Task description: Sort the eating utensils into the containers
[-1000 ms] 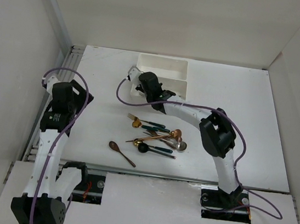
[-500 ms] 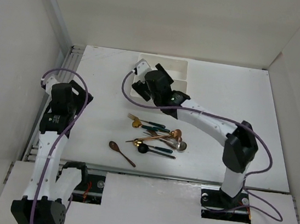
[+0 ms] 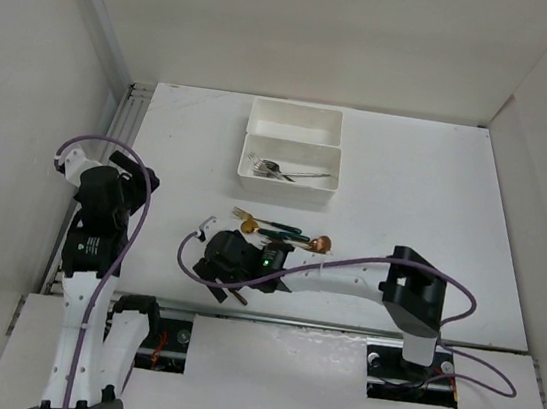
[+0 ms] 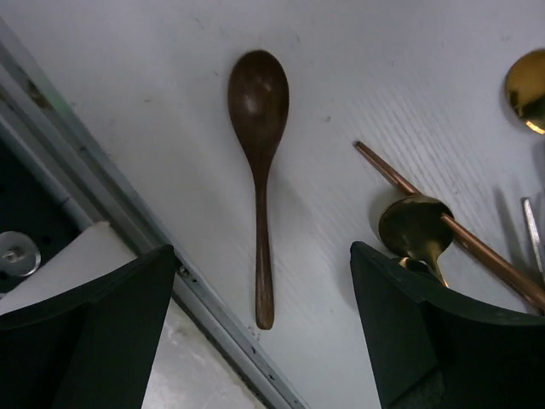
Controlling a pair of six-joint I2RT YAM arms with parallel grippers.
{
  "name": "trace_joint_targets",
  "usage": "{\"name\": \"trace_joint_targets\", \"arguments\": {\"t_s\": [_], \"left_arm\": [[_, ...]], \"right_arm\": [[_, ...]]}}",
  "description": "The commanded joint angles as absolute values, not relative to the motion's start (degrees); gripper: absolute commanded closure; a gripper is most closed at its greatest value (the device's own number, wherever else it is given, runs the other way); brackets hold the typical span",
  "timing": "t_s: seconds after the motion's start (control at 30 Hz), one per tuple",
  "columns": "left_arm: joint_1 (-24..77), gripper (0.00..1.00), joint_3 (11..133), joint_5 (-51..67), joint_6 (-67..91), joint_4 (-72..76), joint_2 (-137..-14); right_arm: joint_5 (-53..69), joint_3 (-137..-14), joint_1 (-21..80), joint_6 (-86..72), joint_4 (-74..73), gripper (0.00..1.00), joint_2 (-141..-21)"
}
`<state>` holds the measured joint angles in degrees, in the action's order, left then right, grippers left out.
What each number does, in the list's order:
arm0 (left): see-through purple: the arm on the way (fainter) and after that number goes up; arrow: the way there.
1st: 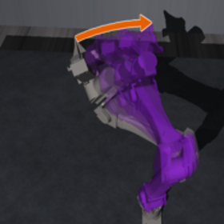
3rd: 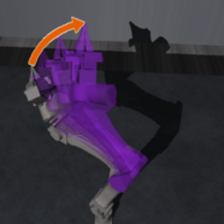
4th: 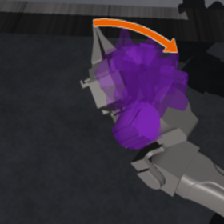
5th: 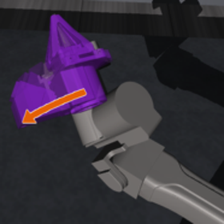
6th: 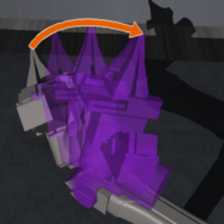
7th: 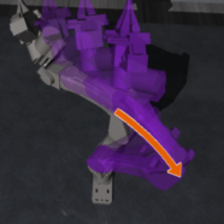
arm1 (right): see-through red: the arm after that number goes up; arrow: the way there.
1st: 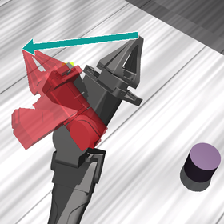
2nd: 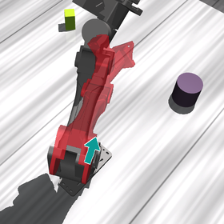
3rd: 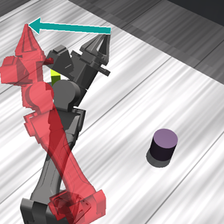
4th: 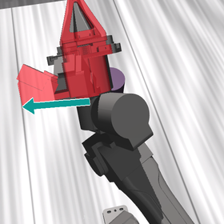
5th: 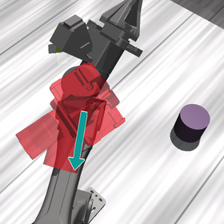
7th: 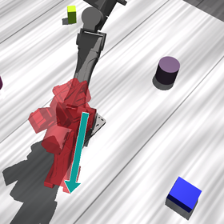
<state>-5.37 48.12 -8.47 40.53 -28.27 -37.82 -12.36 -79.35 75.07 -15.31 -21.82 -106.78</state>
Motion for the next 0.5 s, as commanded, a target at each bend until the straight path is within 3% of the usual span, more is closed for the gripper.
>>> {"name": "trace_joint_targets", "arguments": {"t_s": [0.0,0.37,0.47], "left_arm": [[-5.6,0.28,49.7,-9.8,38.9,-29.1,-35.2],[-0.3,0.27,53.2,-12.5,35.8,-30.8,-32.1],[1.7,0.26,53.7,-12.0,35.2,-30.2,-32.1]], "right_arm": [[-13.2,-79.6,74.4,-23.5,-21.8,0.12,-109.1],[-17.9,-79.3,77.8,-27.6,-24.8,0.37,-118.6],[-18.6,-79.3,78.3,-28.1,-24.3,0.59,-120.3]]}}
